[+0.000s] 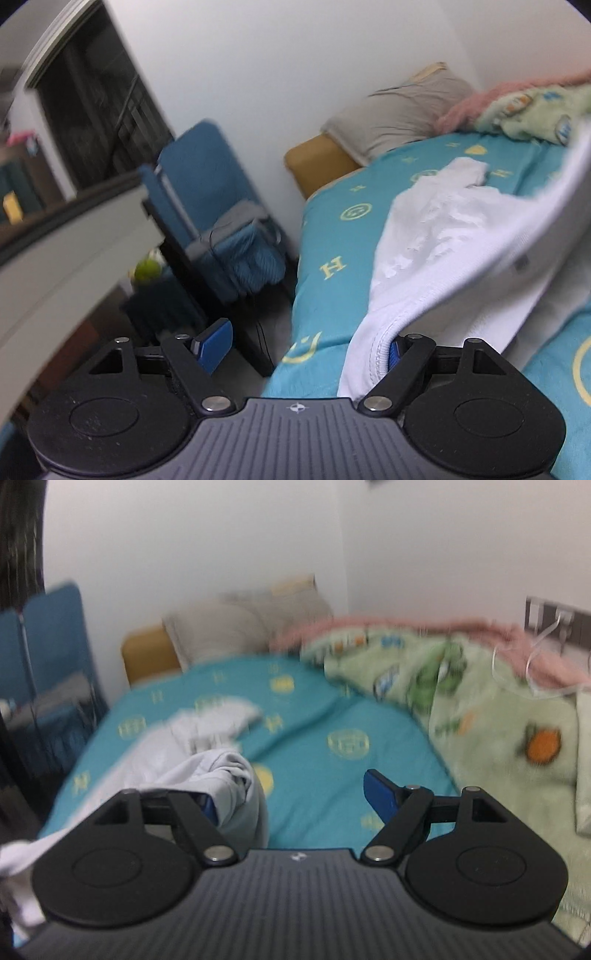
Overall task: Fold clothes
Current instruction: 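Lift the T-shirt high with both grippers to unfold it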
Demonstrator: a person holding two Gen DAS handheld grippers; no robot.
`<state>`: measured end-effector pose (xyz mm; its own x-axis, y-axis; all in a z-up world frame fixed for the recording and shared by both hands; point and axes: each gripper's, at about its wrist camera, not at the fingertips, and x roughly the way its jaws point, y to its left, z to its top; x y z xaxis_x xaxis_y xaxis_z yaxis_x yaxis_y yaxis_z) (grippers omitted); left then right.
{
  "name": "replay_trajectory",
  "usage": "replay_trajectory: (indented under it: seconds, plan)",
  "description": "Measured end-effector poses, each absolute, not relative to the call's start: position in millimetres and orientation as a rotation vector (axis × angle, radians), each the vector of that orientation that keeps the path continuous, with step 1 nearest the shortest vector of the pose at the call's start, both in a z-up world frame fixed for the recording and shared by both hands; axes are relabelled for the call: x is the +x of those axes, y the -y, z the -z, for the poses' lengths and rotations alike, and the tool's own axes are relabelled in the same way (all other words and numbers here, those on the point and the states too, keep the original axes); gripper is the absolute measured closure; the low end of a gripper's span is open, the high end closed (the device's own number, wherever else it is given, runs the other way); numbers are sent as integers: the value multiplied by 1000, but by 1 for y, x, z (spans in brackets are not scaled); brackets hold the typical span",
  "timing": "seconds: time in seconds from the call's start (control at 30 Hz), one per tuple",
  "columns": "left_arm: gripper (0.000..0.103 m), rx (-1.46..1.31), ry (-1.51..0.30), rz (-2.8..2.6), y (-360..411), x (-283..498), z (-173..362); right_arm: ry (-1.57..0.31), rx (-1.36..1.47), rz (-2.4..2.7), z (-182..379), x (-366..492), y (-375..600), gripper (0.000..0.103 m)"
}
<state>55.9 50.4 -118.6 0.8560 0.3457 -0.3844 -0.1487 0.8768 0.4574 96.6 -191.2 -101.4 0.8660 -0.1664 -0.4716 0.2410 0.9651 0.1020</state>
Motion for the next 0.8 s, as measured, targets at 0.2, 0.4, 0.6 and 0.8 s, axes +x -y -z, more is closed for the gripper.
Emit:
replay_trajectory:
  seconds: [0.2,0.4,0.6,0.8]
  plan:
    - [17,268,-358,-324,-66,36,86,-587,195,180,117,102,193,25]
    - [15,189,-176,-342,-67,7,49,-437,257,163,94,75,196,25]
    - [14,66,17,-359,-63,-29,-20,-201,275,149,13,32,203,25]
    - [14,-18,150,-318,-59,-57,-126,-37,307,76,-103,-6,224,25]
